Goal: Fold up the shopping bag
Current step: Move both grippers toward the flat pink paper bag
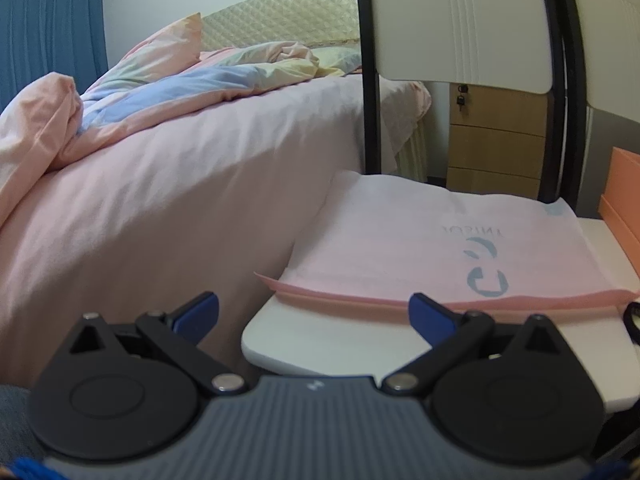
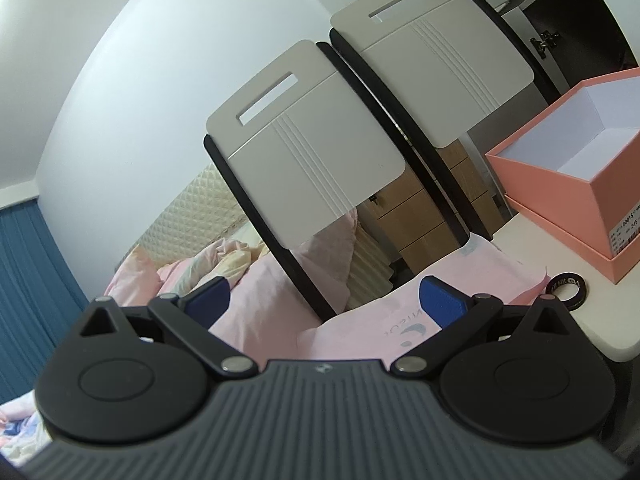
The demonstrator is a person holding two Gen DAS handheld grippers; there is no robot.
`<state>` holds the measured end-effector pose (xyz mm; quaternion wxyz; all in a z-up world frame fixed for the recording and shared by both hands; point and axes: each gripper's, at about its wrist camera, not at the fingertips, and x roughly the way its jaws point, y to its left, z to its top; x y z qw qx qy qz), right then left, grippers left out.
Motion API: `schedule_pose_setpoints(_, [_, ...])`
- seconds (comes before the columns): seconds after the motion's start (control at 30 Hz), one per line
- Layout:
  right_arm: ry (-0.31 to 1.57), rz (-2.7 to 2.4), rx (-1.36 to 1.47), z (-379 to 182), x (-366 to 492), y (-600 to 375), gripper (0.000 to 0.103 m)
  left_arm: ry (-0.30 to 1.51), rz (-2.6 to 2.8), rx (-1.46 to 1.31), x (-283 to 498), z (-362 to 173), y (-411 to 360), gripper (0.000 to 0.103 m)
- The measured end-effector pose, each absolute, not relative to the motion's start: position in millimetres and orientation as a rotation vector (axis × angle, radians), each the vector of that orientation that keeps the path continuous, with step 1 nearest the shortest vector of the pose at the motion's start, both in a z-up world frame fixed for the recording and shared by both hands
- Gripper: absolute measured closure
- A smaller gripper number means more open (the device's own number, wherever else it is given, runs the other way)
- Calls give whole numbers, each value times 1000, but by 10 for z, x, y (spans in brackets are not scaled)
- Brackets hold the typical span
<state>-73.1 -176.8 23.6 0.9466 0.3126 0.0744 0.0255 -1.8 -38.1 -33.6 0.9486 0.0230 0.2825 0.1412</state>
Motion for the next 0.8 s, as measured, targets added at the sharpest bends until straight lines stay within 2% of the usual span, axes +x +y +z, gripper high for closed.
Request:
schedule_pose_setpoints(0.2, [167, 135, 578, 222, -714, -1883, 0, 571, 237, -8, 0, -309, -199, 0])
schedule_pose_setpoints(0.33, [137, 183, 464, 426, -622, -2151, 0, 583, 77, -48, 52, -244, -3, 0])
schedule_pose_setpoints(0.43, [228, 118, 237, 620, -357, -2226, 0, 586, 20, -71, 126, -152, 88, 0])
schedule_pose_setpoints(0.5, [316, 66, 185, 671, -124, -2333, 0, 589, -32, -21, 195, -124, 64, 0])
schedule_pose_setpoints(0.63, [466, 61, 247, 596, 264, -2594, 0, 691, -184, 59, 446, -179, -25, 0])
schedule_pose_setpoints(0.8, [559, 57, 224, 350, 540, -2680, 0, 775, -361, 76, 704, -236, -131, 0])
